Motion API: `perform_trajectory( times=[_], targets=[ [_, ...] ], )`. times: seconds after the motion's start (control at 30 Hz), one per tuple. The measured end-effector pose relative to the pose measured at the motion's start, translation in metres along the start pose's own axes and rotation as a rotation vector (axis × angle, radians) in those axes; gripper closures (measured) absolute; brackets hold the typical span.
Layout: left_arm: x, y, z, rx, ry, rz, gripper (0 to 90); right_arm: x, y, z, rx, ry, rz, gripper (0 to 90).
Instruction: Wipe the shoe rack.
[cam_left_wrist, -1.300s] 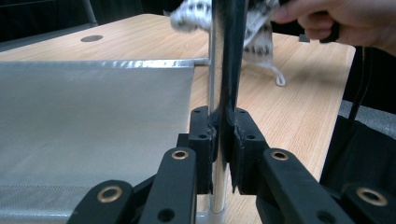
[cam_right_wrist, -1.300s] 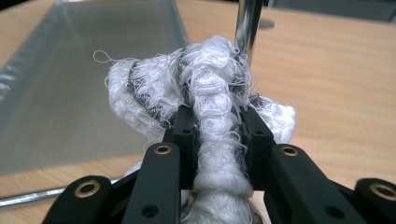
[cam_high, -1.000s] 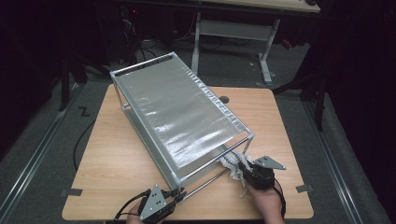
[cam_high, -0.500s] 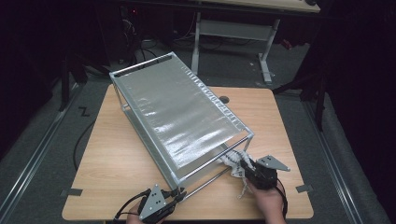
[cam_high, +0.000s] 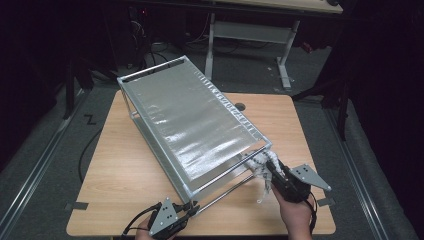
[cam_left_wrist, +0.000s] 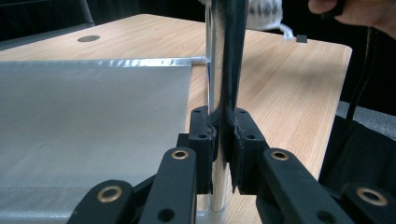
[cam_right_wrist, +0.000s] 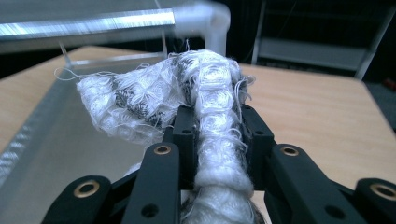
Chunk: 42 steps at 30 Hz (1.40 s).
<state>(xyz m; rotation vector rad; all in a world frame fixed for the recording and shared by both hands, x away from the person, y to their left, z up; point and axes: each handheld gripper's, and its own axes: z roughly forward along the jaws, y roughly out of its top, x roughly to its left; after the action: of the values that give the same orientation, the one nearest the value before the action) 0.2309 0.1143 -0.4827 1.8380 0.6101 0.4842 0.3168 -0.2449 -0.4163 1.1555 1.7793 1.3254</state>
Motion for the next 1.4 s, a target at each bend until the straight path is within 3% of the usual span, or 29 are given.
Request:
perform_trajectory(
  times=[0.13, 0.23, 0.9, 1.1, 1.23, 1.4],
  targets=[
    [0.0, 0.0, 0.0, 0.0, 0.0, 0.0, 80.7, 0.003, 0.008, -0.008, -0.051, -0.009, -0.014, 72.6],
    [0.0, 0.0, 0.0, -0.001, -0.001, 0.0, 80.7, 0.004, 0.007, -0.006, -0.04, -0.027, -0.029, 72.6],
    [0.0, 0.0, 0.001, -0.001, -0.003, 0.008, 80.7, -0.004, -0.051, 0.048, 0.298, 0.01, -0.011, 72.5],
    [0.0, 0.0, 0.001, -0.001, -0.004, 0.008, 80.7, -0.002, -0.054, 0.05, 0.313, 0.015, -0.019, 72.5],
    [0.0, 0.001, 0.003, 0.0, -0.01, 0.011, 80.8, -0.006, -0.055, 0.042, 0.3, -0.002, -0.021, 72.6],
    [0.0, 0.003, 0.008, 0.0, -0.028, 0.015, 80.8, -0.03, -0.057, 0.026, 0.286, -0.078, 0.026, 72.8]
  ],
)
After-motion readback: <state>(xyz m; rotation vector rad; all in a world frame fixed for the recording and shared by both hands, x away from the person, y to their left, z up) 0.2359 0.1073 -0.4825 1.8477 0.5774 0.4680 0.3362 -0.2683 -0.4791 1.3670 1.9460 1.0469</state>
